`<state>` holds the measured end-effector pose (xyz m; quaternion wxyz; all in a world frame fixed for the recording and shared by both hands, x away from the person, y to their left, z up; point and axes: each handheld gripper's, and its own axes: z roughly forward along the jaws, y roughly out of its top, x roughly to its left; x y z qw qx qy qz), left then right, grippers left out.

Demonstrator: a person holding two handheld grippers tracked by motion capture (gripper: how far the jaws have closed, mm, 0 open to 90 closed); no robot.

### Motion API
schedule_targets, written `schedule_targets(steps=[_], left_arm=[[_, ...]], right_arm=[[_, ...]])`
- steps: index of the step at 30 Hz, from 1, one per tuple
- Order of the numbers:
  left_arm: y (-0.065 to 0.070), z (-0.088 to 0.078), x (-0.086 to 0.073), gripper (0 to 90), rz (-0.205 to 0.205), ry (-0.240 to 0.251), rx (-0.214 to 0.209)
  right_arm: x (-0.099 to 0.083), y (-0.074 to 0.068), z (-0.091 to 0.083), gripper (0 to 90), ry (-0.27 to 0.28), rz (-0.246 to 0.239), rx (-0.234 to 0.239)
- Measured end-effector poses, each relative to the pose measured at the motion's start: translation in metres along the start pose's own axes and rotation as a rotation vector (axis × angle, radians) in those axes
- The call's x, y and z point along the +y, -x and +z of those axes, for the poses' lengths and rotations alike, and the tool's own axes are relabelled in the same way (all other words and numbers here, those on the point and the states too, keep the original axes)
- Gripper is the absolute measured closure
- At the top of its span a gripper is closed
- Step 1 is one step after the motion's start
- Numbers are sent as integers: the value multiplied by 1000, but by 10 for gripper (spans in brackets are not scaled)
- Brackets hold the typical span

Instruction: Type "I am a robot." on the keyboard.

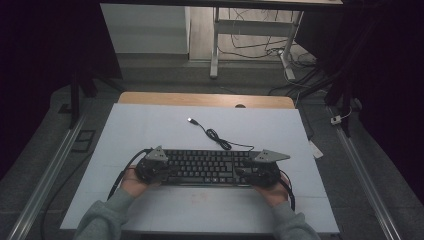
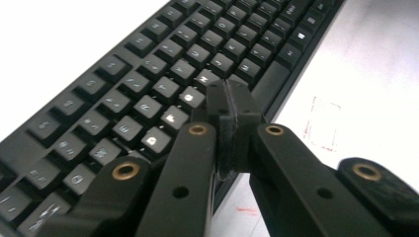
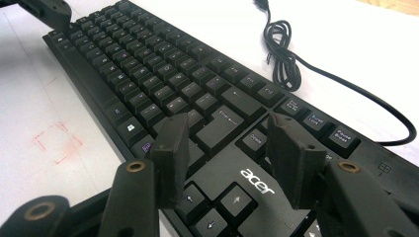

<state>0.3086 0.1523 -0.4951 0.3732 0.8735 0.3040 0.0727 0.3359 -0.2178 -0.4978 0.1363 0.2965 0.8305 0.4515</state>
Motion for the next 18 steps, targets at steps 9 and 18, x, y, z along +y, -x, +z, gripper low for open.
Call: schedule_targets(steps=[9, 18], left_arm=[[5, 16, -3, 890, 17, -53, -2], [5, 21, -3, 890, 20, -73, -2]], right_arm=[[0, -1, 2, 519, 4, -1, 5], [0, 0, 3, 517, -5, -7, 5]])
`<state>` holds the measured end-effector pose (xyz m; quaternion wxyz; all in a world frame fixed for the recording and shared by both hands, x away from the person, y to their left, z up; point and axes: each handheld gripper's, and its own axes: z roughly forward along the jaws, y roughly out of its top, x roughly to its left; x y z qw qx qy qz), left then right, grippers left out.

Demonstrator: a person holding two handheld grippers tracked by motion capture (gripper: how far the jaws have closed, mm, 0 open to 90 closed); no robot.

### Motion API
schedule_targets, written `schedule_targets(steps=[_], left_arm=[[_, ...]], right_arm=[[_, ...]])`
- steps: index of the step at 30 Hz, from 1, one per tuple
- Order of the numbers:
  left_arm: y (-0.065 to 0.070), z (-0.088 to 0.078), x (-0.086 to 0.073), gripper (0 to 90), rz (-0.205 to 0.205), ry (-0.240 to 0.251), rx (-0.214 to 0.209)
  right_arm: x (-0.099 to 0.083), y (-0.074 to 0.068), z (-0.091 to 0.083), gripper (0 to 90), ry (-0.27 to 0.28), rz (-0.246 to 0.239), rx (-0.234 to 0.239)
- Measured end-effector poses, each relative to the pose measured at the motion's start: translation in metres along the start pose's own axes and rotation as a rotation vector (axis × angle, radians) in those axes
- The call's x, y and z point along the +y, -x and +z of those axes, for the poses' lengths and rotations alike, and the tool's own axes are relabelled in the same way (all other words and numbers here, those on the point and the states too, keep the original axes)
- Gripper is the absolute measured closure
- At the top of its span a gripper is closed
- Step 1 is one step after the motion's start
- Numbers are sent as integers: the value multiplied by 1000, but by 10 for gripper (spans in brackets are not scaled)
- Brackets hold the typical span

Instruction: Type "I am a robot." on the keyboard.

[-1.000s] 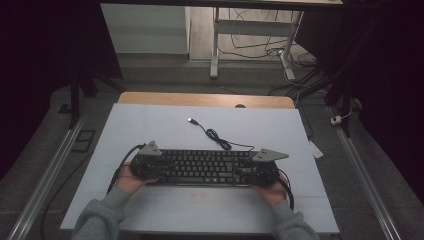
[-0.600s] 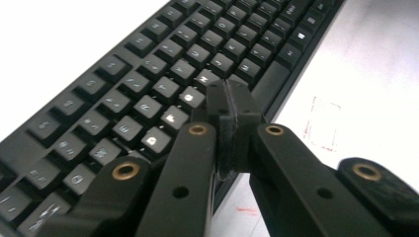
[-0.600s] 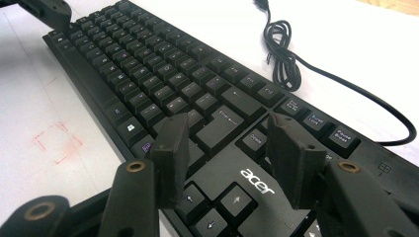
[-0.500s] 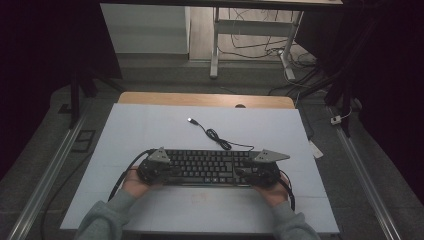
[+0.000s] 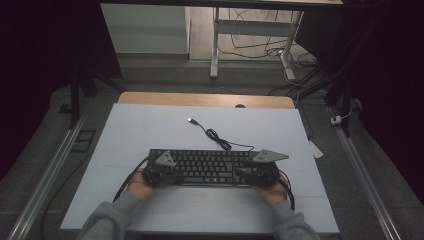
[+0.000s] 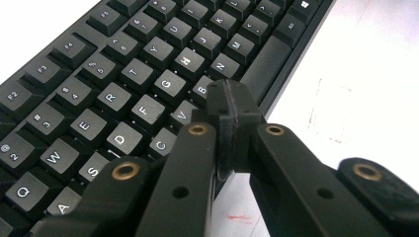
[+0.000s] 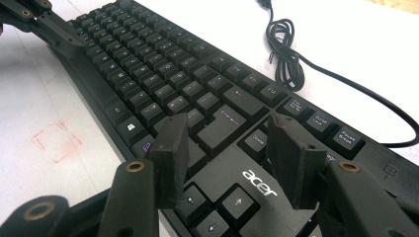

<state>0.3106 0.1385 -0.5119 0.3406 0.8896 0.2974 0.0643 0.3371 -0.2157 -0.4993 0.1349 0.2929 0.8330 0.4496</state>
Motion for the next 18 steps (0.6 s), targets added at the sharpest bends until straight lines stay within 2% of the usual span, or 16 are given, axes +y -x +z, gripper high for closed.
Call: schedule_targets(steps=[8, 10, 13, 15, 18], left_arm=[[1, 4, -1, 890, 2, -9, 10], [3, 7, -1, 891, 22, -21, 29], [4, 7, 0, 891, 28, -22, 36], [4, 4, 0, 891, 22, -11, 32], [3, -4, 0, 890, 8, 43, 34]], right_arm=[[0, 0, 1, 515, -3, -1, -3], [0, 0, 1, 515, -4, -2, -6], [0, 0, 1, 514, -5, -2, -5], [0, 0, 0, 514, -3, -2, -5], [0, 0, 0, 514, -1, -4, -6]])
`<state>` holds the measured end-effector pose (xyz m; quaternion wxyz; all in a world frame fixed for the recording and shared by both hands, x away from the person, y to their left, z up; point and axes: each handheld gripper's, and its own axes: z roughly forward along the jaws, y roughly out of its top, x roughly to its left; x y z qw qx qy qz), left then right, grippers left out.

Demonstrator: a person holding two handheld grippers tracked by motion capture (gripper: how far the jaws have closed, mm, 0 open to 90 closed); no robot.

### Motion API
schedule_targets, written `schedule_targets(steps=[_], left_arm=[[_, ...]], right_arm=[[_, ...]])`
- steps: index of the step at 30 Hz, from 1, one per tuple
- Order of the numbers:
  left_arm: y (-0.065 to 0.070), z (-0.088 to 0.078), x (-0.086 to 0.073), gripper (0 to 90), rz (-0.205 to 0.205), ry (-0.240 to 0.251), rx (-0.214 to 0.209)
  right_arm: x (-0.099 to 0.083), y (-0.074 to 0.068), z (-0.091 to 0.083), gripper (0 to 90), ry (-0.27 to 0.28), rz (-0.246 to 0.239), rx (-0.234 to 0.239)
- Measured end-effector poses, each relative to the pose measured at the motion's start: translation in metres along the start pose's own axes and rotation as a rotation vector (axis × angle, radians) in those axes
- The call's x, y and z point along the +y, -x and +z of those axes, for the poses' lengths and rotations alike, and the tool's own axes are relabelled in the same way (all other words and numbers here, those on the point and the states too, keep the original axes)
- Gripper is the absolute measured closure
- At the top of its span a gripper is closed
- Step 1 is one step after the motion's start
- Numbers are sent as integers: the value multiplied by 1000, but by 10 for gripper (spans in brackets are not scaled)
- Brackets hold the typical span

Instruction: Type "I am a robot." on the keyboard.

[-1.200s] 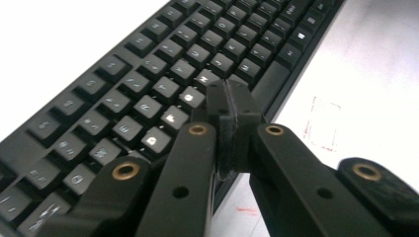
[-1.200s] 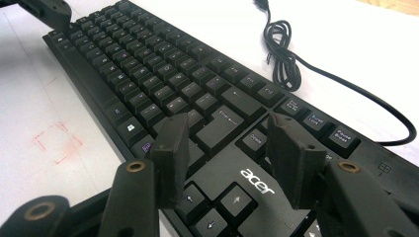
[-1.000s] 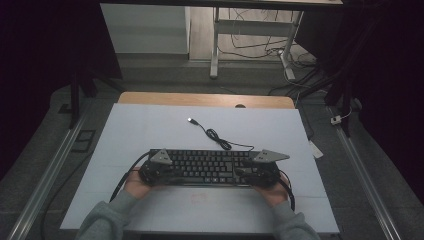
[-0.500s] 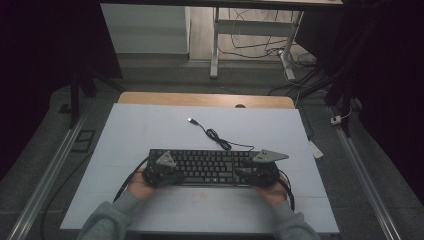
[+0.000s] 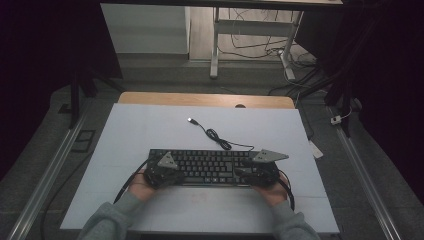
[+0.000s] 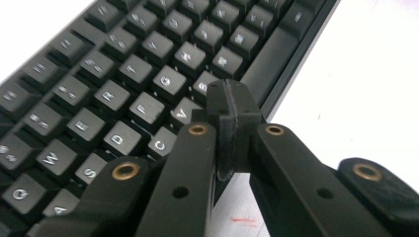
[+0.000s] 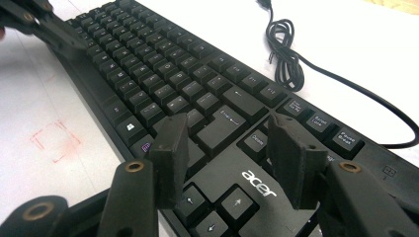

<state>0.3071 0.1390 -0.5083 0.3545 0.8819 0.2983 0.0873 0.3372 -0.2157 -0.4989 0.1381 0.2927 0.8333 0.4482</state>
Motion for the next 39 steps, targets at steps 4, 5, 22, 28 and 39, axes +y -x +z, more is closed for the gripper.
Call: schedule_targets(steps=[4, 5, 22, 28, 39], left_arm=[[-4, -10, -1, 875, -33, 54, -6], [-5, -11, -1, 853, -40, 60, -8], [-15, -26, -4, 442, -138, 128, 35], [-19, -29, -5, 419, -158, 133, 45], [-25, -35, -7, 409, -189, 140, 68]], right_arm=[[0, 1, 0, 514, 0, 3, -1], [0, 1, 0, 514, 0, 3, -1], [0, 1, -1, 504, 0, -3, -7], [0, 1, 0, 501, -1, -4, -4], [0, 1, 1, 490, -5, -9, -5]])
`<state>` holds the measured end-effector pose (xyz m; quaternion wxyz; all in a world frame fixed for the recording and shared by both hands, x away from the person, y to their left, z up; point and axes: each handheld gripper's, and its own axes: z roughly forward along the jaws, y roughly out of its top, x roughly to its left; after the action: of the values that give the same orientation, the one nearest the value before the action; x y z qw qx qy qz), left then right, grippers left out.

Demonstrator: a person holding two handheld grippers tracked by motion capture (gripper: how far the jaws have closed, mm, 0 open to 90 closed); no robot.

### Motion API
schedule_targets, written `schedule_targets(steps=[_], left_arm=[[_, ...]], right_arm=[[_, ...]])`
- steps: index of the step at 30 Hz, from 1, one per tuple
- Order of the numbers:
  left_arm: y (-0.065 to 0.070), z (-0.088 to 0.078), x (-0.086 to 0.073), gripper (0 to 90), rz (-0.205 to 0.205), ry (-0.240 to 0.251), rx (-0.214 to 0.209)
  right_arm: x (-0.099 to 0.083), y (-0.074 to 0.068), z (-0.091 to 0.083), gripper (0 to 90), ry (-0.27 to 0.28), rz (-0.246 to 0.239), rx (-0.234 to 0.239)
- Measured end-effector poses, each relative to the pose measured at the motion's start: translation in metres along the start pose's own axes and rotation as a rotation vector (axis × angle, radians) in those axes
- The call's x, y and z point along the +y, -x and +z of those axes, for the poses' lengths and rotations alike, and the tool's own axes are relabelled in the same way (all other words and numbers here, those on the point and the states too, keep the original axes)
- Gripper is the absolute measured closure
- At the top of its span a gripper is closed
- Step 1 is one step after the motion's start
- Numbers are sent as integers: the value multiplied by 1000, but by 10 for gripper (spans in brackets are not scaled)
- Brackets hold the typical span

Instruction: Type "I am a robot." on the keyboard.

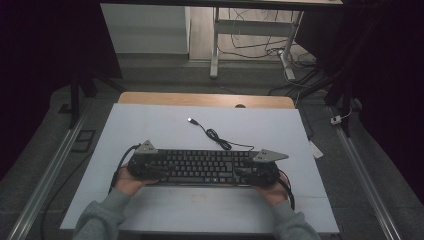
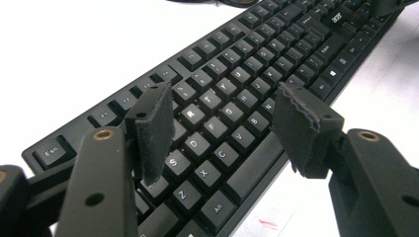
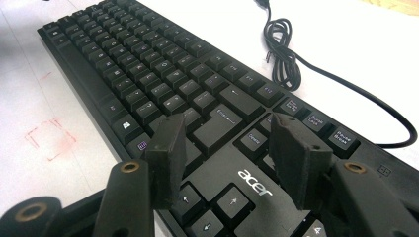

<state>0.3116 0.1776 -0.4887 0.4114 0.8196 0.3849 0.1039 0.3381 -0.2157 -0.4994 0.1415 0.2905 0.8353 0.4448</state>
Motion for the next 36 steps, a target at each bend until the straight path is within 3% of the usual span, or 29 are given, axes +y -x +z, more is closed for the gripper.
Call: schedule_targets(steps=[10, 24, 36], left_arm=[[-12, -4, -2, 410, -38, 4, 30], [-25, -5, -7, 433, -60, -9, 75], [-33, 1, -14, 666, -44, -74, 77]], right_arm=[[0, 0, 1, 489, -8, -3, -3], [-1, -1, 3, 487, -21, -11, -7], [-1, 0, 4, 485, -29, -12, -8]])
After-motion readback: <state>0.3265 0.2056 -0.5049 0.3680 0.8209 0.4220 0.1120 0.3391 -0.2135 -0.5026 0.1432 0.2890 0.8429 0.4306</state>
